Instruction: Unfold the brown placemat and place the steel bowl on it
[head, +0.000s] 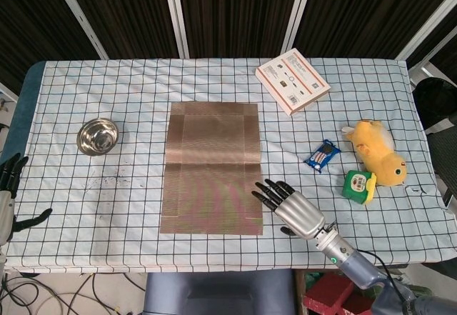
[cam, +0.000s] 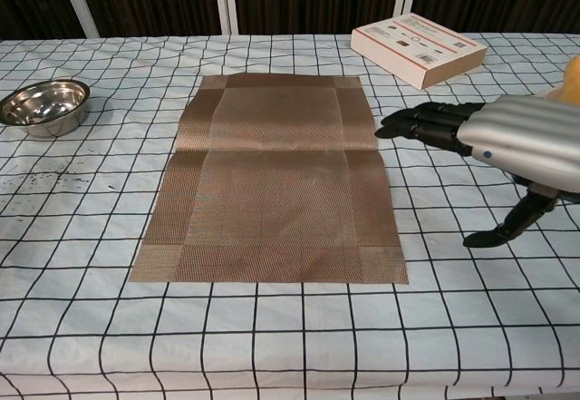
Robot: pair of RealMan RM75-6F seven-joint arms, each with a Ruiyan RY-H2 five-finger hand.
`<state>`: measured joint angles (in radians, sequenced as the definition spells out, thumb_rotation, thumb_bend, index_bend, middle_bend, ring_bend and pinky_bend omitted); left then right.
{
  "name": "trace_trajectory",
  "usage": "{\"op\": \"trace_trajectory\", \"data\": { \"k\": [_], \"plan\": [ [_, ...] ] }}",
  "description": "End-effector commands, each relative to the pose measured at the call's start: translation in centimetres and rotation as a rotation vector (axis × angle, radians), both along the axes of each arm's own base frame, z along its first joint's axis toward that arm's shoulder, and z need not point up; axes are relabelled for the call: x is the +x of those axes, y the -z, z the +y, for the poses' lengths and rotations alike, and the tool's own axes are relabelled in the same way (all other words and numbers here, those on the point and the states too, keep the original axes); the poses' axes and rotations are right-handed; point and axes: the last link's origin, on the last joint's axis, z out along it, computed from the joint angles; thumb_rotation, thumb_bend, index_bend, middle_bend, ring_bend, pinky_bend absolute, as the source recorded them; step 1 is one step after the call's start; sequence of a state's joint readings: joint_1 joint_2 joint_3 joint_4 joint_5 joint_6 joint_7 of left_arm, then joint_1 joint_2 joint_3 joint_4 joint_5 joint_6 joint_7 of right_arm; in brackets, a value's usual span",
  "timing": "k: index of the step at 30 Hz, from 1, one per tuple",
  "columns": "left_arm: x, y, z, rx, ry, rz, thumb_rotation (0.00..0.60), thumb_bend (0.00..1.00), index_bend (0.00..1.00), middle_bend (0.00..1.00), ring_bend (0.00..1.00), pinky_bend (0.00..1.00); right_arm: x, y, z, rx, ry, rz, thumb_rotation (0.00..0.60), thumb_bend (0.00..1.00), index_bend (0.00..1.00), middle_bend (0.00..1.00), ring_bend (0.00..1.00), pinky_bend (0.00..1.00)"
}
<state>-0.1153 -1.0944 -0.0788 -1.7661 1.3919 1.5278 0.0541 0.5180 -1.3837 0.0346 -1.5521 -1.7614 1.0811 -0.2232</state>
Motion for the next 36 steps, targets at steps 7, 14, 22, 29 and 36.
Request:
{"op": "trace_trajectory", "data": {
  "k": [7,14,22,29,36],
  "plan": [
    [0.0,-0.1,0.2,0.012,-0.006,-0.005,0.6,0.03,0.0,0.0,0.0,0.0,-0.5,1.9,0.3,0.046,0.018,0.019,0.6,0.0,0.01,0.0,0.01,0.16],
    [-0.1,-0.2,0.2,0.013,-0.008,-0.007,0.6,0.03,0.0,0.0,0.0,0.0,-0.5,3.0,0.5,0.062,0.037,0.017,0.6,0.0,0.01,0.0,0.01,0.16],
    [-0.1,-0.3,0.4,0.015,-0.008,-0.009,0.6,0.03,0.0,0.0,0.0,0.0,-0.2,4.1,0.9,0.079,0.066,-0.015,0.6,0.0,0.01,0.0,0.01,0.16],
    [-0.2,-0.5,0.5,0.022,-0.011,-0.014,0.6,0.03,0.0,0.0,0.0,0.0,-0.2,4.9,0.9,0.081,0.095,-0.041,0.6,0.0,0.01,0.0,0.01,0.16],
    [-0.3,-0.6,0.6,0.02,-0.012,-0.017,0.6,0.03,0.0,0.0,0.0,0.0,0.0,5.4,0.8,0.08,0.104,-0.058,0.6,0.0,0.01,0.0,0.01,0.16]
  ]
}}
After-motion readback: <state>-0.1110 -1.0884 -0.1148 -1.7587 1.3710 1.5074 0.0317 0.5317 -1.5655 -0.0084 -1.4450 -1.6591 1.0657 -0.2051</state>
